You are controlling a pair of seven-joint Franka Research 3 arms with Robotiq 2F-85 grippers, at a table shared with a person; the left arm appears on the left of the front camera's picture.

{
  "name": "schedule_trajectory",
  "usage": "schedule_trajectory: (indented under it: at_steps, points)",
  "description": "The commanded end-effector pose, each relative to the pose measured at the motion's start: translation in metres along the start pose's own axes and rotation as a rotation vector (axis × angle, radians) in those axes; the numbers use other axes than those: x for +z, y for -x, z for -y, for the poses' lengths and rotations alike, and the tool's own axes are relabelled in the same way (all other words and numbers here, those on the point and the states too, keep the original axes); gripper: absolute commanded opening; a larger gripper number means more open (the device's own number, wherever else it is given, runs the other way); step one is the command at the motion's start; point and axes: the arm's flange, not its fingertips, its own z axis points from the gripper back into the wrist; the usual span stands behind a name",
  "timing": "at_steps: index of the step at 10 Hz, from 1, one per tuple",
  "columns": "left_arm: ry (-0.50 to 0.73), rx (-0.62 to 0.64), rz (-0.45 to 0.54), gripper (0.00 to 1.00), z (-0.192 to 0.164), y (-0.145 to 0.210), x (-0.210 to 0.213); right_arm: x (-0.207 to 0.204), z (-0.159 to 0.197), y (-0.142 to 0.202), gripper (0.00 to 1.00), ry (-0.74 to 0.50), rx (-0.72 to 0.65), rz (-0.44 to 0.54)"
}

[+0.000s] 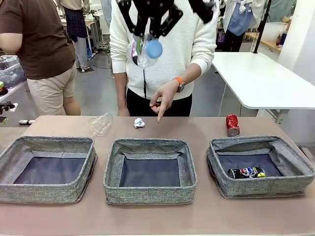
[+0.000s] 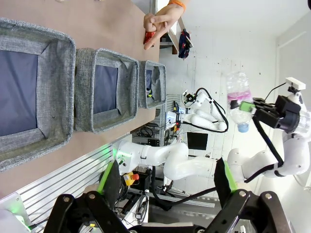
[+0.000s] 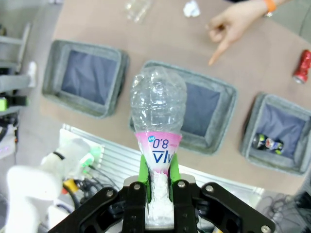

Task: Sort the waste into the appropriate baskets.
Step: Place the picked waste into the Fabric basket indicated by the person.

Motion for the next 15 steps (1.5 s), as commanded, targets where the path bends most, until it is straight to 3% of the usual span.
schedule_trajectory:
  at_steps: [1,5,8,9,13,15]
  points:
    - [0.02,0.005,0.004,1.0,0.005,0.001,0.0,-0.046,0.02,0.038,0.18,-0.051,0.088,0.001]
    - [0.02,0.005,0.004,1.0,0.005,0.001,0.0,-0.147,0.036,0.07,0.18,-0.129,0.145,-0.171]
    - [0.02,0.005,0.004,1.0,0.005,0.001,0.0,-0.187,0.046,0.063,0.18,-0.104,0.165,-0.191]
    - [0.02,0.005,0.004,1.0,0.005,0.001,0.0,-0.194,0.049,0.06,0.18,-0.147,0.184,-0.211]
    - [0.02,0.005,0.004,1.0,0.005,0.001,0.0,-0.218,0.066,0.043,0.18,-0.186,0.224,-0.095]
    - [0.02,0.005,0.004,1.0,0.005,0.001,0.0,-0.228,0.072,0.038,0.18,-0.213,0.231,-0.095]
